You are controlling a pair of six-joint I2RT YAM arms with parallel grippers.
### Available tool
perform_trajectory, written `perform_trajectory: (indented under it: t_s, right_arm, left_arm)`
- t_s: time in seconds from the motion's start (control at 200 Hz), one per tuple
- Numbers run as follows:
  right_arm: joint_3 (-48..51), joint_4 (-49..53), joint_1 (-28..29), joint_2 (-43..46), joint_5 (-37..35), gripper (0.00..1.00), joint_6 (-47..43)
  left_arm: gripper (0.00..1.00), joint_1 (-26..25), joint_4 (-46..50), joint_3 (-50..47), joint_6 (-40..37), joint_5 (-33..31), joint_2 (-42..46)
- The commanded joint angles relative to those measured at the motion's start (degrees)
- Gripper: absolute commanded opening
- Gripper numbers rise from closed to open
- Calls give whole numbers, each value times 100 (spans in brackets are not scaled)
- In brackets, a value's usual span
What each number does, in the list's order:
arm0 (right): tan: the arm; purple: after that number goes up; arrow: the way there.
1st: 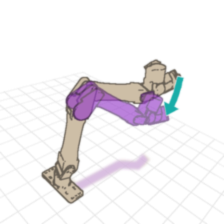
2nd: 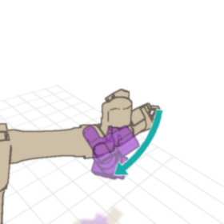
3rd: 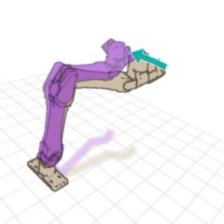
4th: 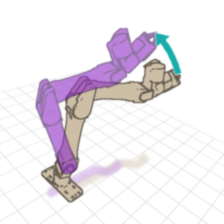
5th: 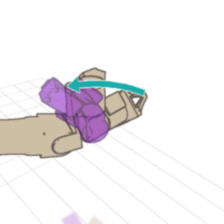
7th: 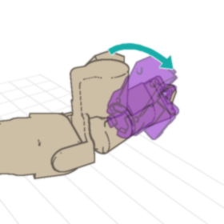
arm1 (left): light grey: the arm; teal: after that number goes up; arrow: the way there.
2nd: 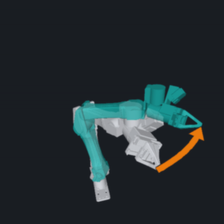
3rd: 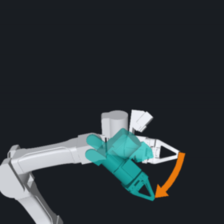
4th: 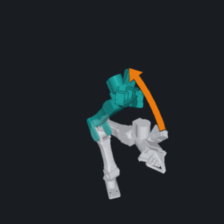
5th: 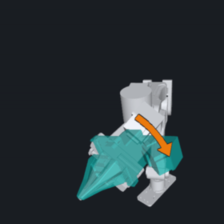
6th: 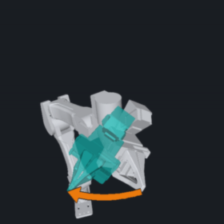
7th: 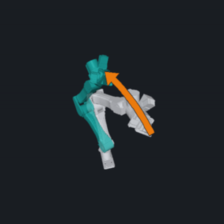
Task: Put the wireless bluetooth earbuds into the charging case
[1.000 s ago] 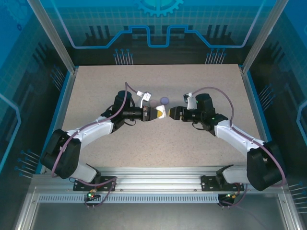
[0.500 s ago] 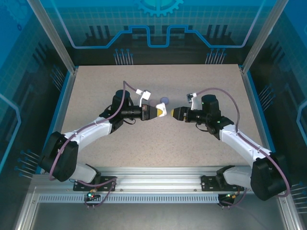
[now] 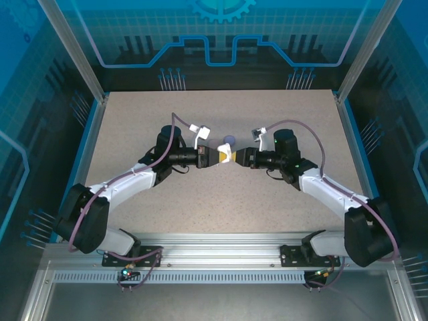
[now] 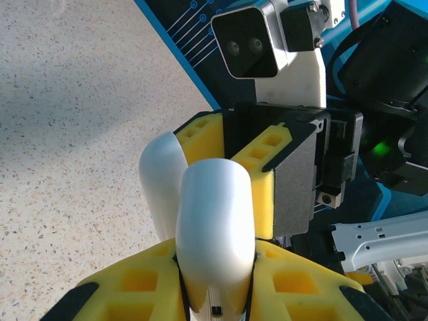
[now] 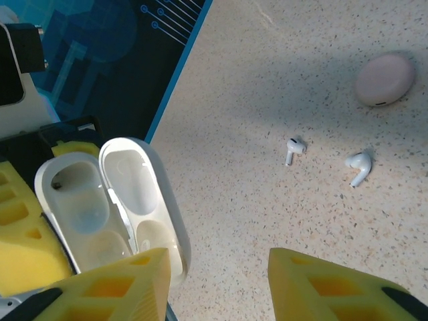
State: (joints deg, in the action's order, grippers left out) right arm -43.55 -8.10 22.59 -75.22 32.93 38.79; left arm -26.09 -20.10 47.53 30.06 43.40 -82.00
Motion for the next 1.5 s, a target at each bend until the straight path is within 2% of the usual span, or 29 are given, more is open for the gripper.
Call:
perform_trajectory:
  t_s: [0.0,0.265,0.54,0.66,0.815,0.86,0.93,1.025,1.1,1.236,1.381,1.496]
  right_arm:
    - [-220,-305,105,-128,259,41,59]
    - [-333,-410,166,-333,699,31,-53]
    - [-452,-365,158,-407,804,0,-151]
    - [-590,-127,136,-382,721,0,-254]
    - [-1004,887,44,-299,173,0,-693]
    - [-1107,1168,-41,-289,68,0,-816]
    - [-1316,1668,-234,-302,-41,0,-1076]
    - [-1629,2335,-477,-331,-91,0,-1603]
    - [-2086,3097,-617,-451,-198,0,-2268]
    - [-2886,4227,-761,-819,-339,0,-3312]
    - [-3384,4889,-800,-1085,-168,0,-4064]
    - [-3586,5160,-792,-1218,-4,0,-4355]
  left_arm:
    - [0,-7,-297,19,61,181,70]
    - [0,-19,-380,20,122,202,52]
    - [0,-19,-425,38,184,236,0]
    - [0,-19,-356,20,174,140,-1]
    - [65,1,-18,69,-23,-380,145]
    - [76,19,118,134,-135,-460,203]
    - [86,89,422,314,-332,-516,270]
    - [95,189,931,641,-707,-457,299]
    - [98,239,1430,992,-1109,-354,257]
    - [99,316,2429,1706,-1912,32,-53]
    - [99,381,3865,2775,-2772,637,-772]
    - [99,381,4848,3498,-3371,713,-1334]
